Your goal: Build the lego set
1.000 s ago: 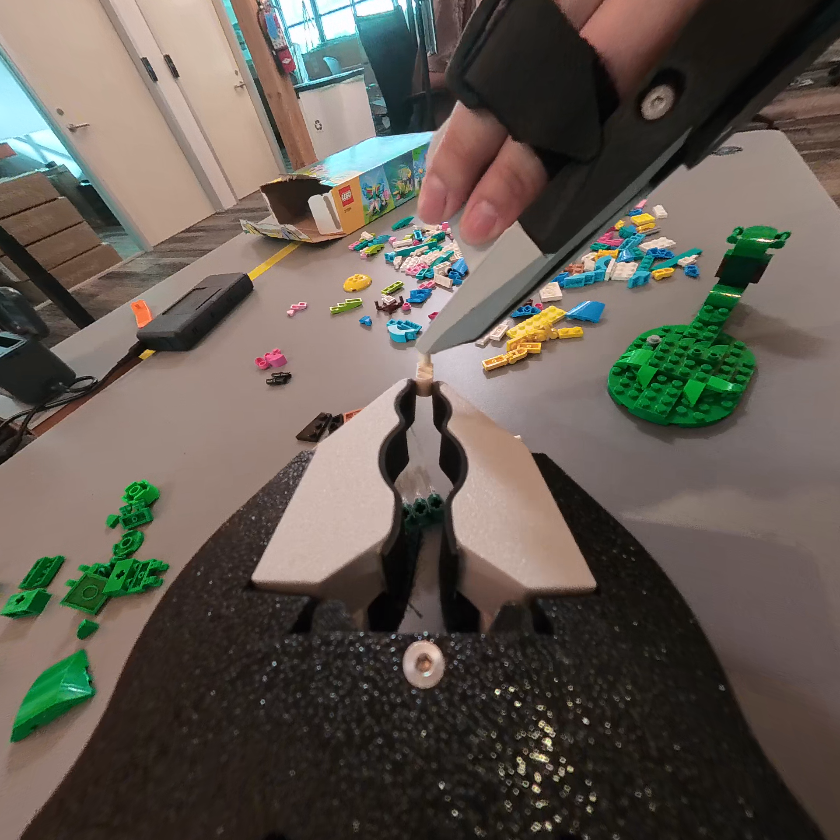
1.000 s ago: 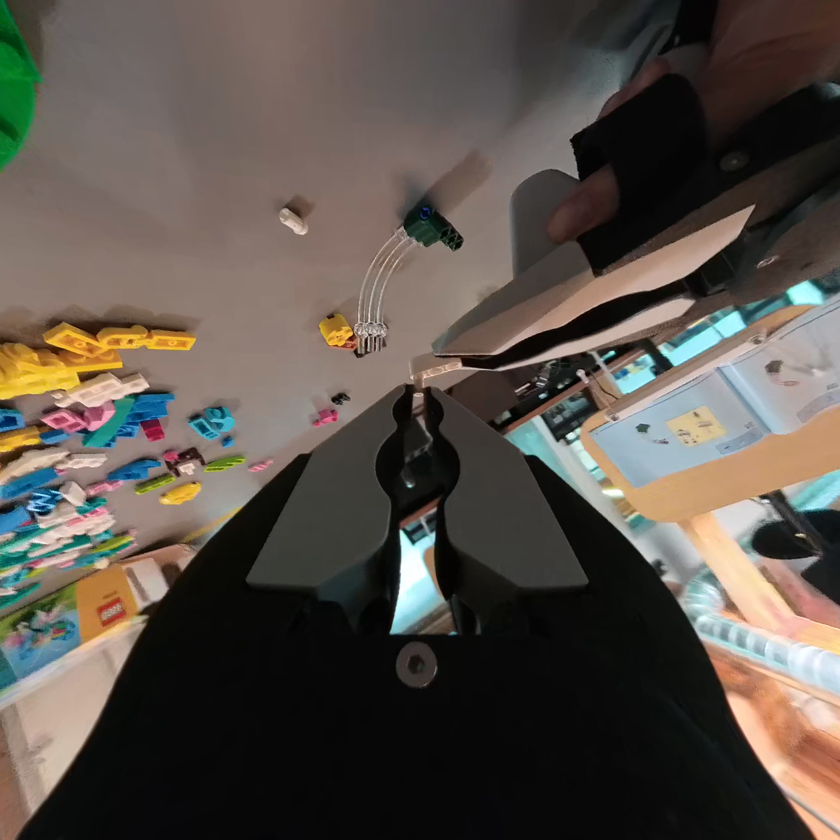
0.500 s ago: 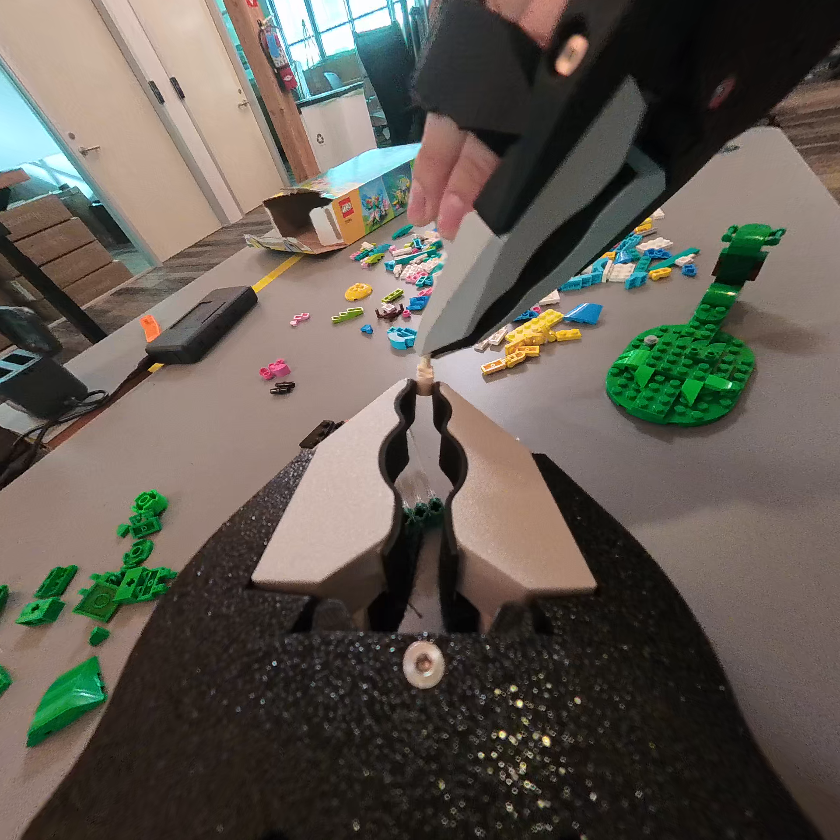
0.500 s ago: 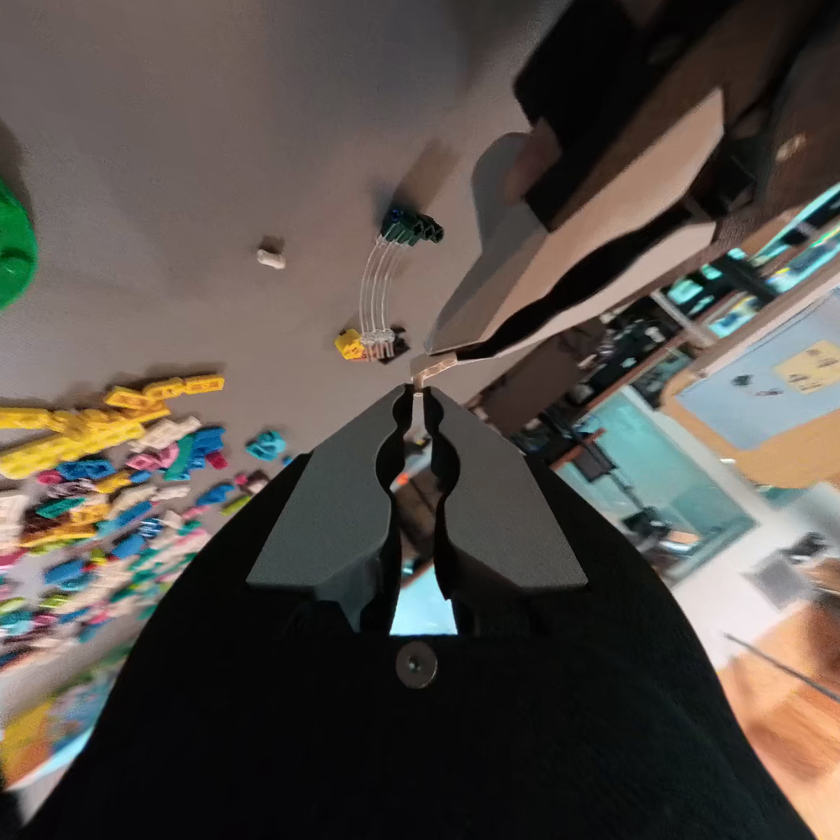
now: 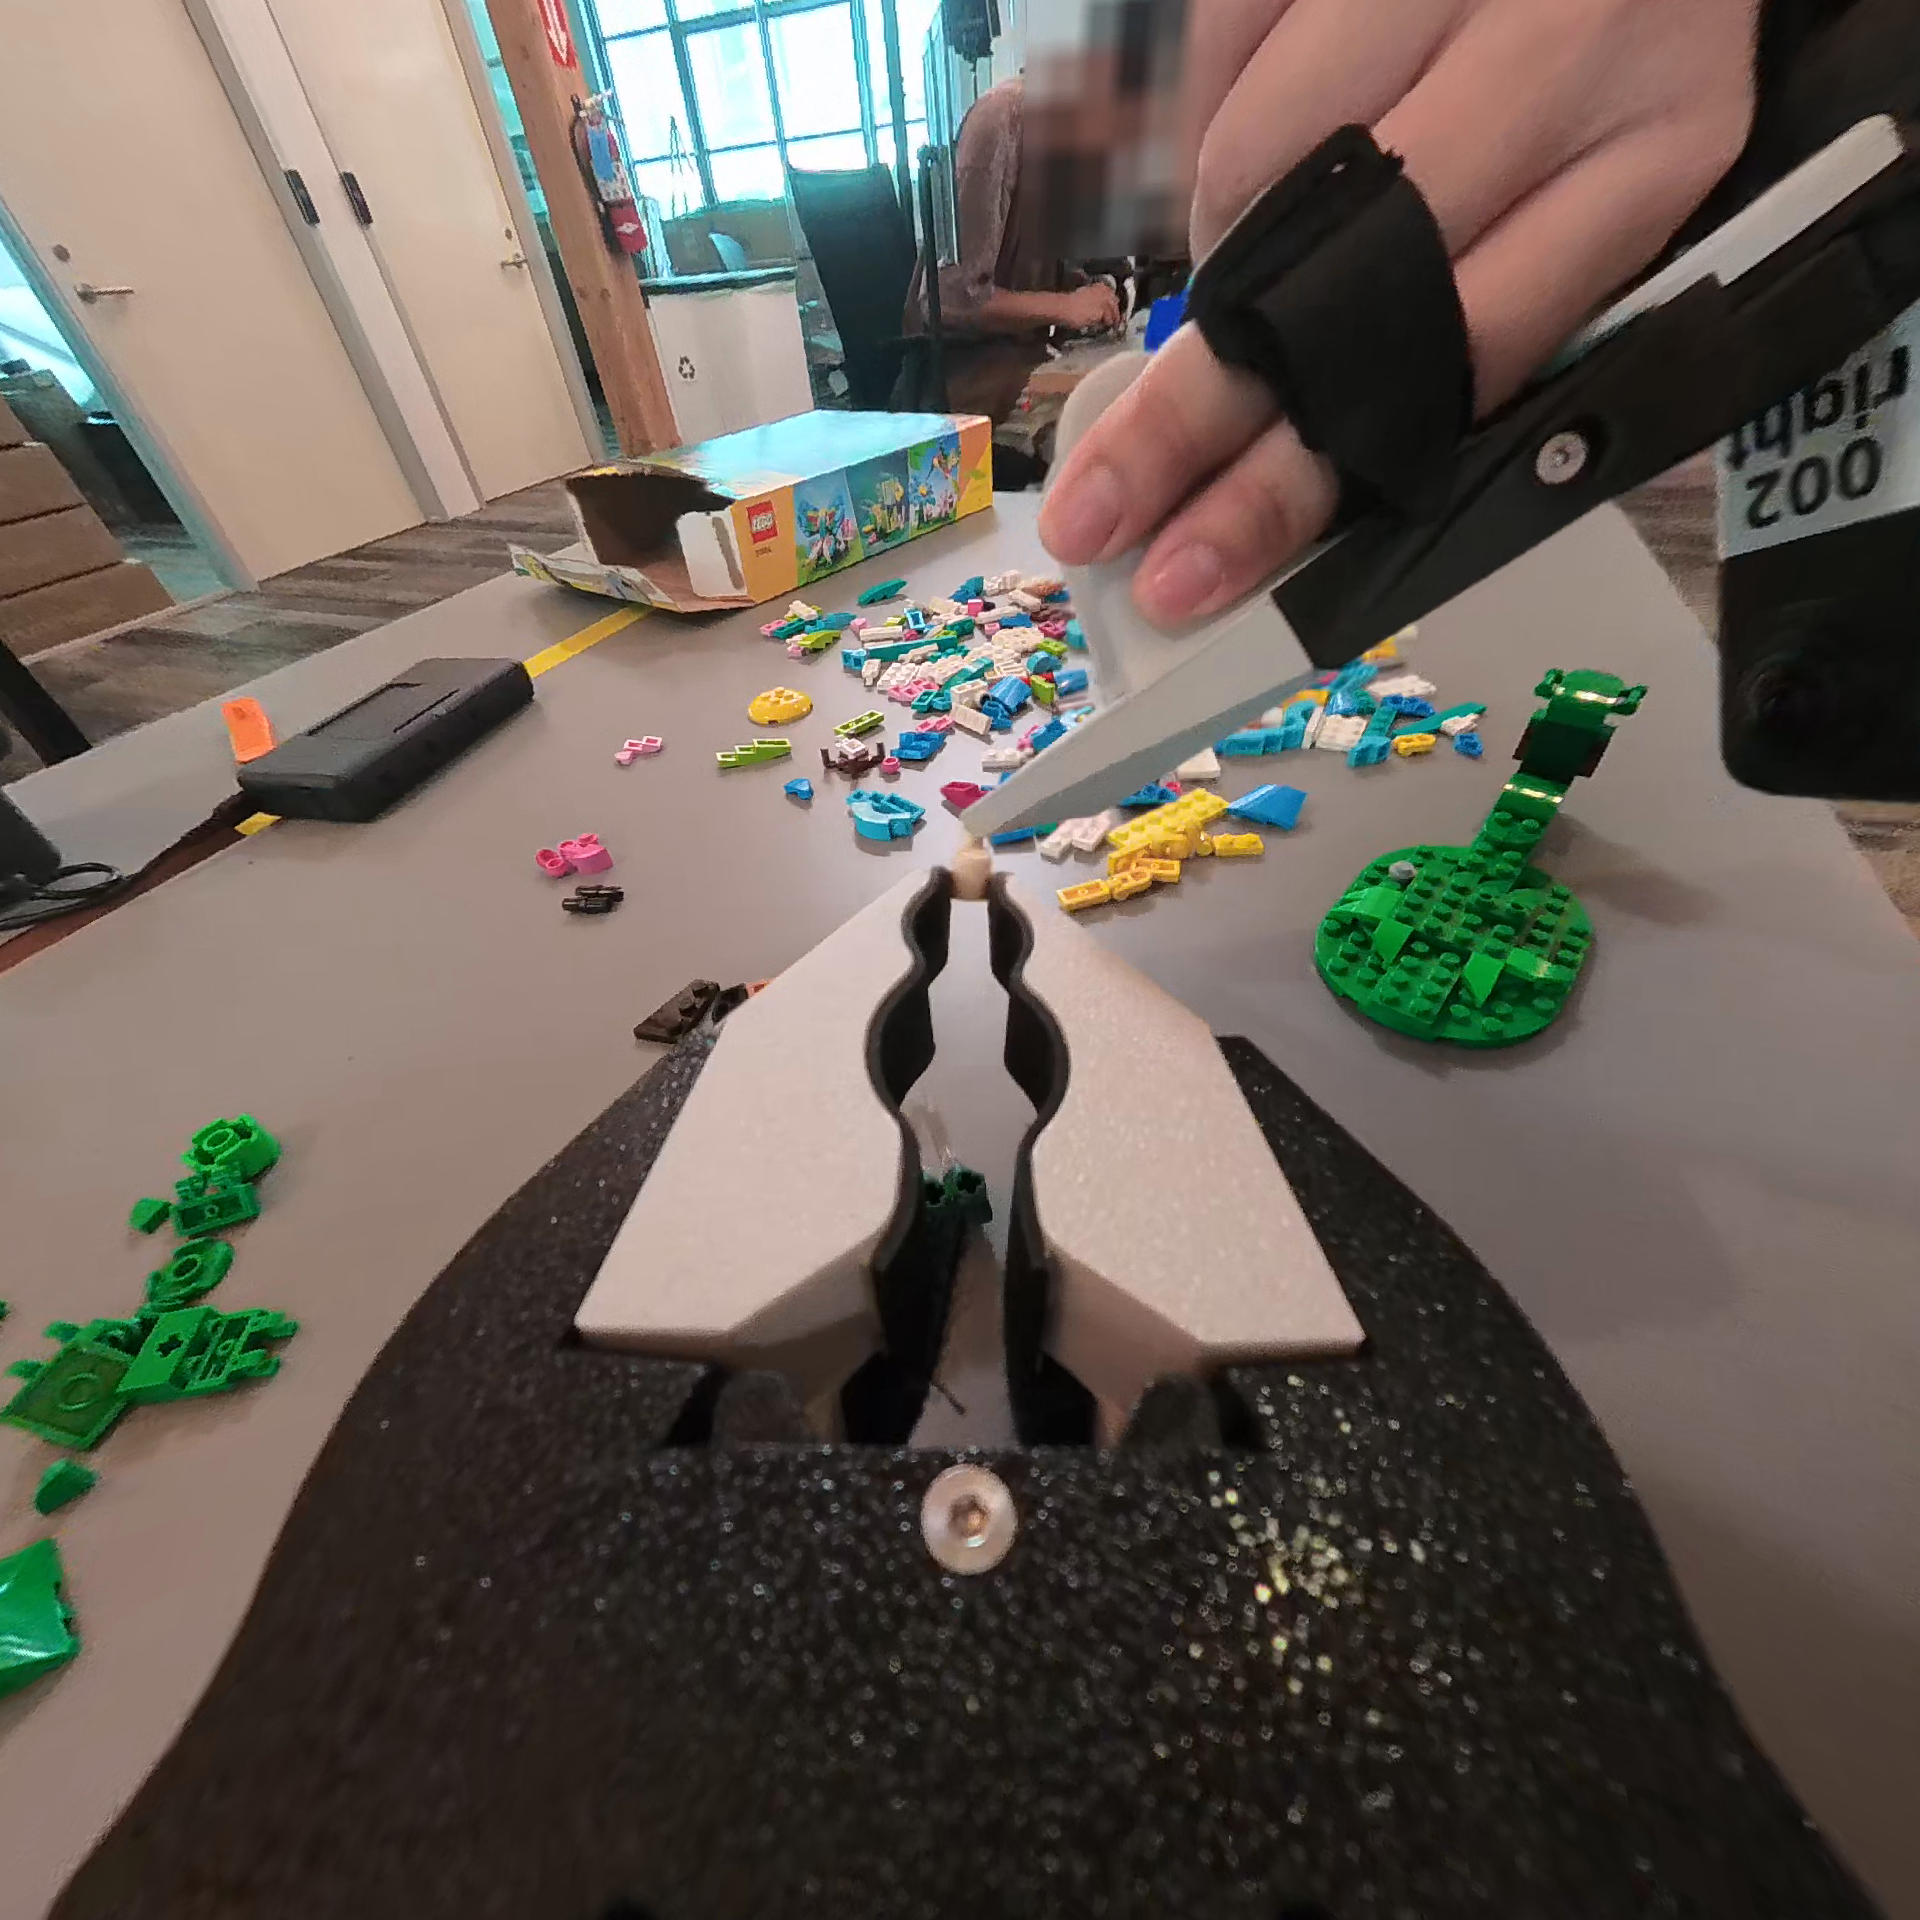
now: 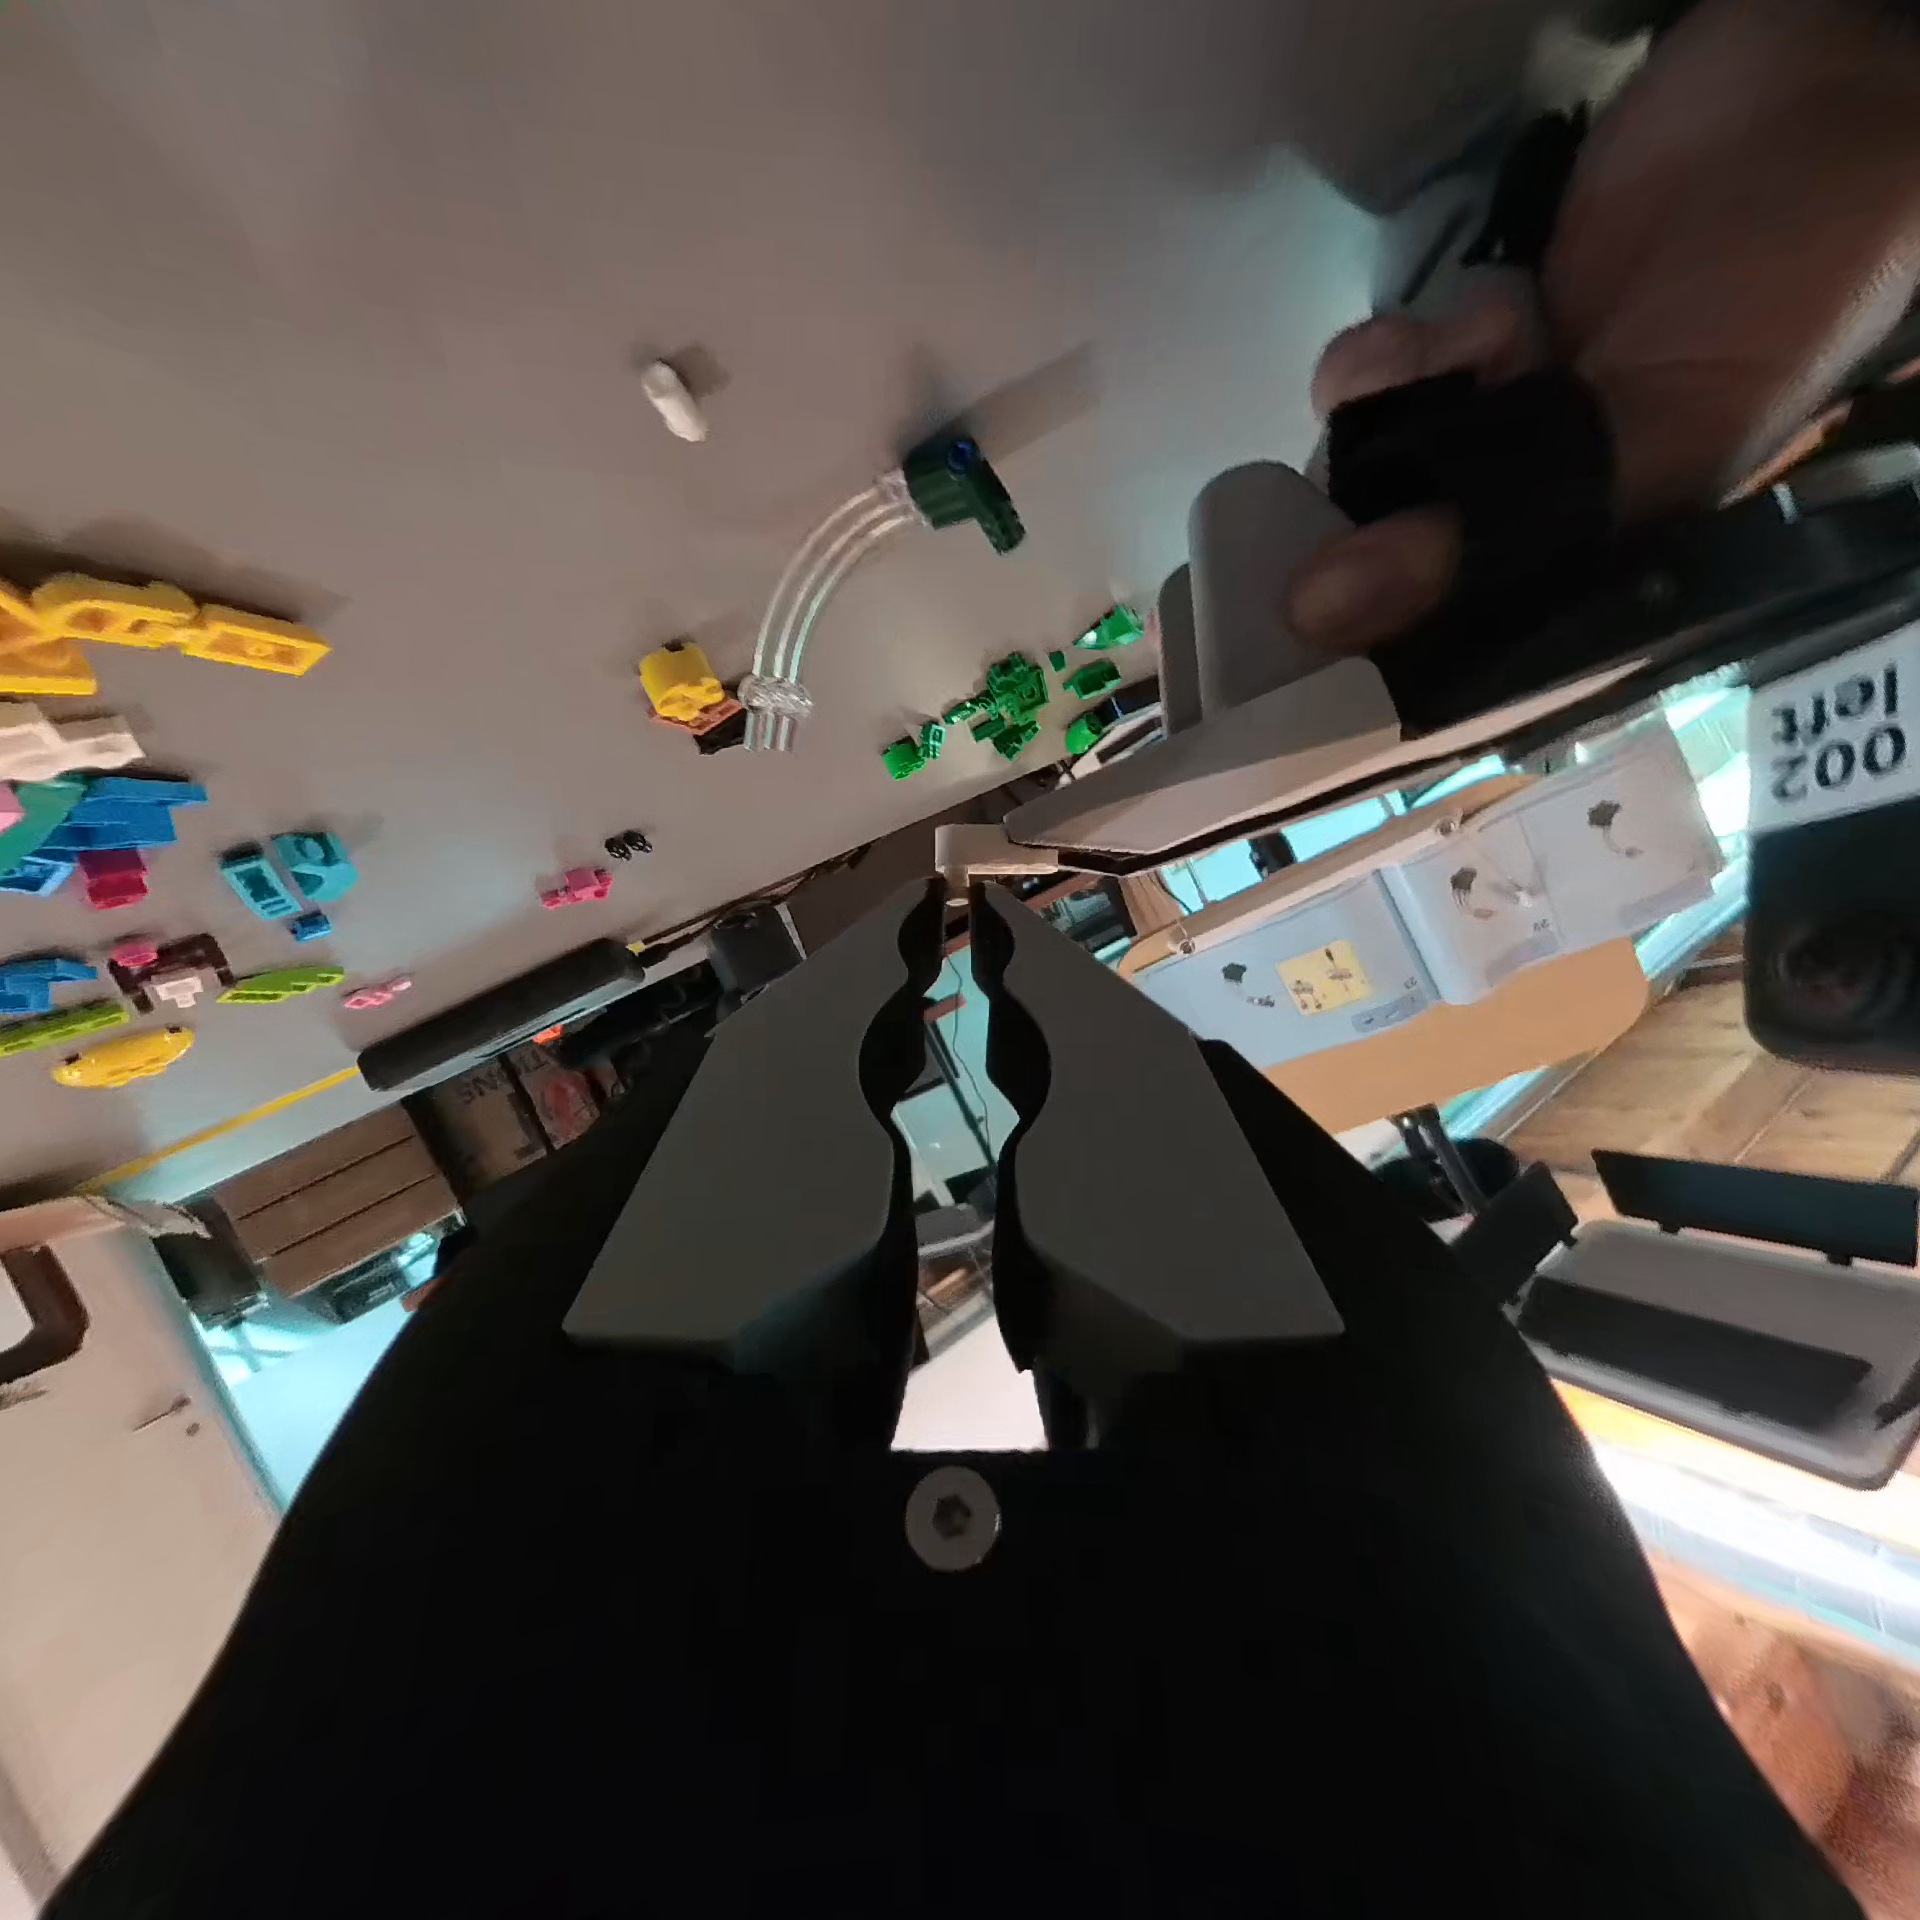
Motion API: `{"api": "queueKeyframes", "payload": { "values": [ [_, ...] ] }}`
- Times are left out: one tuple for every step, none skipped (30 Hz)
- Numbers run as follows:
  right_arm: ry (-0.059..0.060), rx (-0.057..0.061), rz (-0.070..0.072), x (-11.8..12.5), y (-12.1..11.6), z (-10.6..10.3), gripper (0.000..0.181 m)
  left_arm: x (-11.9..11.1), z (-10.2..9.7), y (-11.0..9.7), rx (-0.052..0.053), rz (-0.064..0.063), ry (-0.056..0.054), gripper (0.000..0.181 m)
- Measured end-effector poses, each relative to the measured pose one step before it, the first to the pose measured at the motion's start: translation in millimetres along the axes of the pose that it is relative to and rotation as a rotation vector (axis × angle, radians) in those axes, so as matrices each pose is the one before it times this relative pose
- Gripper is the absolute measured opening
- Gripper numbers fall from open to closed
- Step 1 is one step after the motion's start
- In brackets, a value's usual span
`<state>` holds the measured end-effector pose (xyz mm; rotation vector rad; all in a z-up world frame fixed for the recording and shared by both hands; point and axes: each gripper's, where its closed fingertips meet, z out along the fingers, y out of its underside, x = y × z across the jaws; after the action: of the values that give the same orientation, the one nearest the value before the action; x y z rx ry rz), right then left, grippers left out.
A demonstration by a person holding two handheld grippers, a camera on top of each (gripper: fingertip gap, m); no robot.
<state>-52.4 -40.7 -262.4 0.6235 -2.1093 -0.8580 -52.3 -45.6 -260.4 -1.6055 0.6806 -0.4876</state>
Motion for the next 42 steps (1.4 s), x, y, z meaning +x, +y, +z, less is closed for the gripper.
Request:
{"api": "queueKeyframes", "payload": {
  "values": [
    [0.0039,-0.0044,-0.0046,1.21,0.76,0.03,0.003,-0.83,-0.97,-1.32,0.0109,-0.0126,0.0046,0.004],
    [0.0016,0.0006,-0.0100,0.39,-0.48,-0.24,0.003,-0.12,-0.66,-0.58,0.0049,-0.0047,0.0067,0.004],
    [0.0001,0.0044,-0.0046,-0.20,-1.03,-0.22,0.003,0.60,-0.23,0.32,-0.0023,0.0057,0.0067,0.004],
    [0.0000,0.0050,0.0006,-0.55,-0.99,-0.35,0.003,0.64,0.17,0.67,-0.0044,0.0123,0.0020,0.004],
    [-0.0003,0.0050,0.0016,-0.59,-0.70,-0.46,0.003,0.90,0.37,0.56,-0.0042,0.0125,-0.0006,0.004],
    [0.0002,0.0021,0.0013,-0.42,-0.40,-0.33,0.003,0.65,0.47,0.28,-0.0028,0.0090,-0.0011,0.004],
    [0.0015,-0.0004,0.0000,-0.01,-0.09,-0.46,0.003,0.48,0.23,-0.03,-0.0004,0.0035,0.0011,0.004],
    [0.0023,-0.0025,-0.0009,0.23,0.24,-0.28,0.003,0.10,-0.04,-0.13,0.0012,-0.0016,0.0019,0.004],
    [0.0004,-0.0015,0.0000,0.27,0.32,-0.16,0.004,-0.02,-0.08,-0.30,0.0019,-0.0025,0.0012,0.004],
    [-0.0019,-0.0002,0.0036,0.05,0.10,-0.19,0.004,-0.02,0.16,-0.07,0.0003,0.0000,-0.0002,0.004],
    [-0.0019,0.0000,0.0044,-0.01,0.06,-0.18,0.004,0.11,0.05,0.19,-0.0012,0.0034,-0.0016,0.004],
    [0.0001,-0.0005,0.0020,-0.01,0.08,-0.12,0.004,0.02,0.16,0.22,-0.0016,0.0046,-0.0027,0.004],
    [0.0027,-0.0004,-0.0029,-0.09,-0.12,-0.13,0.004,0.03,0.26,0.42,-0.0032,0.0033,-0.0018,0.004],
    [0.0048,-0.0009,-0.0070,-0.15,-0.14,-0.07,0.004,0.13,0.18,0.35,-0.0032,0.0013,-0.0005,0.005],
    [0.0049,-0.0021,-0.0078,0.10,0.12,-0.04,0.004,-0.06,0.18,0.14,-0.0014,0.0010,-0.0010,0.005],
    [0.0026,-0.0009,-0.0055,-0.03,-0.08,-0.08,0.004,0.00,0.05,0.27,-0.0015,0.0006,-0.0008,0.005],
    [0.0010,-0.0010,-0.0017,0.06,-0.10,-0.01,0.004,0.01,0.16,0.21,-0.0017,-0.0005,0.0007,0.005],
    [0.0009,-0.0024,0.0010,0.12,0.30,0.04,0.004,-0.12,0.03,0.10,-0.0007,-0.0015,-0.0001,0.005],
    [0.0008,-0.0013,-0.0001,0.30,0.15,0.04,0.004,-0.21,-0.13,-0.04,0.0001,-0.0025,0.0003,0.005],
    [0.0011,-0.0007,-0.0020,0.24,0.08,-0.13,0.004,-0.14,-0.04,0.03,0.0002,-0.0026,0.0012,0.004],
    [0.0015,-0.0003,-0.0009,0.43,0.12,-0.15,0.005,-0.05,-0.07,-0.08,0.0009,-0.0016,0.0009,0.005],
    [0.0007,0.0014,0.0020,0.47,-0.13,-0.15,0.005,0.08,-0.04,-0.04,0.0004,-0.0003,0.0009,0.005],
    [-0.0012,0.0024,0.0022,0.35,-0.18,-0.21,0.006,0.18,0.12,0.10,-0.0011,0.0015,0.0005,0.005],
    [0.0002,0.0029,0.0000,0.58,-0.27,-0.09,0.008,0.25,0.15,0.27,-0.0019,0.0027,0.0000,0.005],
    [-0.0001,0.0022,-0.0013,0.52,-0.12,-0.19,0.010,0.28,0.13,0.19,-0.0012,0.0020,0.0004,0.005],
    [-0.0010,0.0001,0.0000,0.45,0.30,0.02,0.010,-0.09,0.07,-0.01,0.0000,0.0002,0.0000,0.005],
    [-0.0002,0.0002,0.0009,0.40,0.20,-0.01,0.010,-0.16,-0.13,-0.08,0.0010,-0.0012,-0.0002,0.005],
    [0.0014,0.0011,-0.0001,0.51,0.10,-0.07,0.011,-0.08,0.00,-0.08,0.0009,-0.0019,0.0010,0.005],
    [0.0004,0.0005,-0.0005,0.29,0.18,-0.03,0.012,-0.09,-0.11,0.02,0.0002,-0.0016,0.0006,0.005],
    [0.0006,0.0006,0.0004,0.26,0.02,-0.01,0.012,-0.03,0.03,-0.05,0.0004,0.0000,-0.0002,0.005],
    [0.0006,-0.0001,0.0014,0.21,0.05,0.08,0.013,0.07,0.15,0.19,-0.0010,0.0006,0.0002,0.005],
    [0.0014,-0.0019,0.0017,0.37,0.33,0.03,0.014,0.36,0.09,0.17,-0.0016,0.0017,0.0019,0.005],
    [0.0011,-0.0014,0.0025,0.31,0.34,0.01,0.015,0.32,0.18,0.21,-0.0014,0.0027,0.0005,0.005],
    [0.0019,-0.0039,0.0051,0.48,0.94,-0.14,0.016,0.41,0.21,0.30,-0.0021,0.0025,0.0015,0.005],
    [0.0056,-0.0025,0.0146,1.09,1.19,-0.27,0.017,0.45,0.28,0.38,-0.0029,0.0026,0.0008,0.005],
    [0.0015,0.0087,0.0345,0.95,0.05,-0.94,0.019,0.17,0.24,0.34,-0.0018,0.0036,-0.0006,0.005],
    [-0.0184,0.0136,0.0518,-1.19,-0.16,-1.90,0.023,0.25,0.17,0.21,-0.0016,0.0033,-0.0007,0.004],
    [-0.0193,0.0015,0.0606,-0.83,1.61,-2.10,0.030,-0.16,0.02,0.04,-0.0006,0.0016,-0.0018,0.005],
    [-0.0035,-0.0060,0.0671,1.39,2.68,-1.92,0.037,-0.25,-0.03,-0.06,0.0006,-0.0010,-0.0018,0.005],
    [-0.0069,-0.0061,0.0709,0.95,2.50,-2.00,0.041,-0.60,-0.19,-0.17,0.0021,-0.0032,-0.0023,0.005],
    [0.0008,-0.0100,0.0764,1.90,2.45,-1.80,0.044,-0.91,-0.30,-0.43,0.0036,-0.0048,-0.0037,0.005],
    [0.0105,-0.0094,0.0861,2.98,1.70,-1.36,0.046,-1.03,-0.45,-0.57,0.0043,-0.0072,-0.0031,0.005]
  ]
}}
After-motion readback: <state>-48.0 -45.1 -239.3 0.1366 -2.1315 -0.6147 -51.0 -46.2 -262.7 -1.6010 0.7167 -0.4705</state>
